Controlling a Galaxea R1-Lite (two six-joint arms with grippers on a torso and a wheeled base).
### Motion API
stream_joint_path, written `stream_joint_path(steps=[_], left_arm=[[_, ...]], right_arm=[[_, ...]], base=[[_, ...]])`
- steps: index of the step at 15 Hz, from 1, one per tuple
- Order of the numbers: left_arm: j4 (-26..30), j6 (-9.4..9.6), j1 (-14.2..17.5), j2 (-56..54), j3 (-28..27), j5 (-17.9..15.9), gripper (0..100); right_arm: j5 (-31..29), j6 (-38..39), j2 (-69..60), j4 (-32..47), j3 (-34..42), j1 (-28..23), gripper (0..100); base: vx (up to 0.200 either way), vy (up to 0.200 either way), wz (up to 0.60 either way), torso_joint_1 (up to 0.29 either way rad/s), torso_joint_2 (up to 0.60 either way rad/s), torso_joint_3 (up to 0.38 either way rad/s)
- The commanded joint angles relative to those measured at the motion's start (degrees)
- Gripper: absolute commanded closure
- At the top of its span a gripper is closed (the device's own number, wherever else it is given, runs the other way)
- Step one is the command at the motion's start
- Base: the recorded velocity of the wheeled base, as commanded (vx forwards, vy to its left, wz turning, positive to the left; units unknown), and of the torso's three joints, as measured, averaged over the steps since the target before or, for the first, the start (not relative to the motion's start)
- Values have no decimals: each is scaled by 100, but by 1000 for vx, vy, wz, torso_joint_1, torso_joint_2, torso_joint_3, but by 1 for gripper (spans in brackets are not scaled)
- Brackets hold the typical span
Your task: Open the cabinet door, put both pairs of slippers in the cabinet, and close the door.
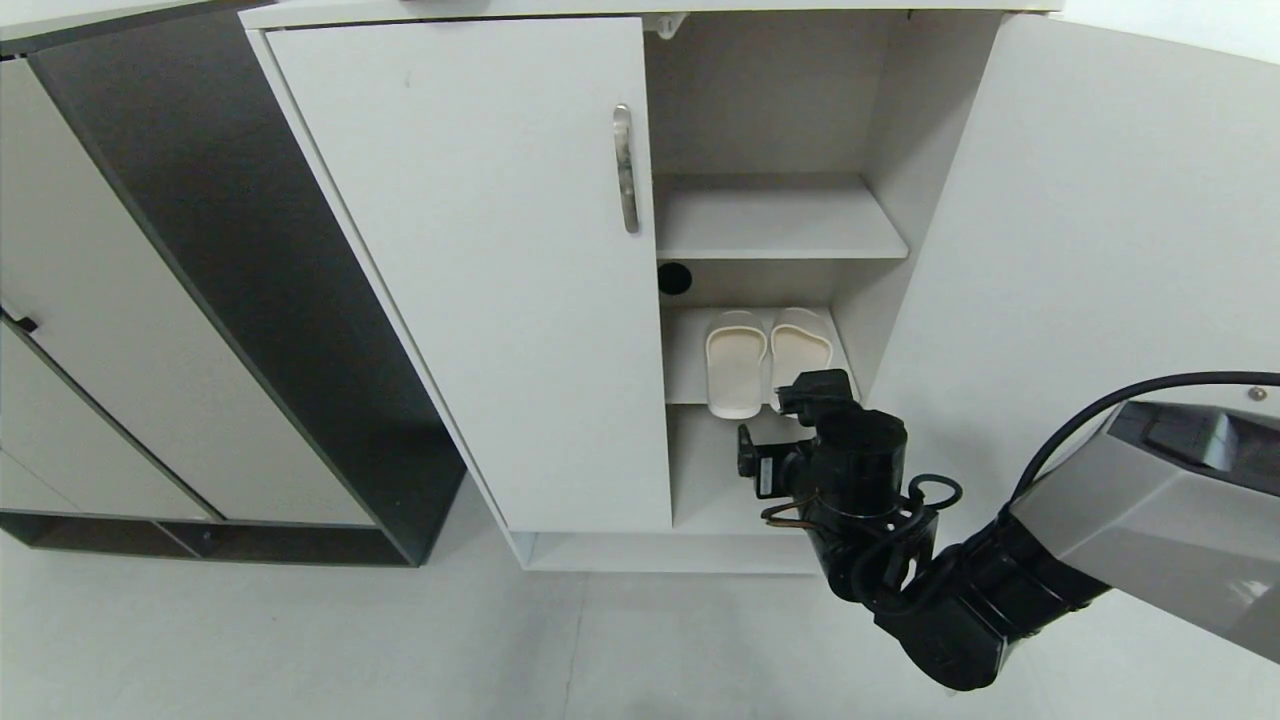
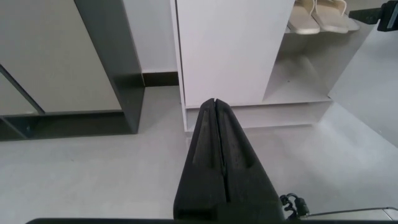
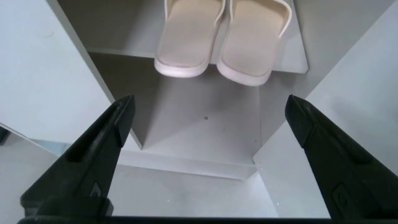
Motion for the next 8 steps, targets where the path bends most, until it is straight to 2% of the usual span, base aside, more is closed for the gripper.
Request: stream_joint_path(steps=[1,3,8], left_arm=[[0,1,-1,7,1,0,100],[0,1,-1,7,1,0,100],[0,1,-1,7,1,0,100]], right_arm=[[8,0,12,-2,2,0,0],[8,0,30,-11,11,0,0],[8,0,30,-2,29,0,0]], base=[[0,0,0,0,0,0],[0,0,0,4,-1,55],[0,0,0,4,1,186]])
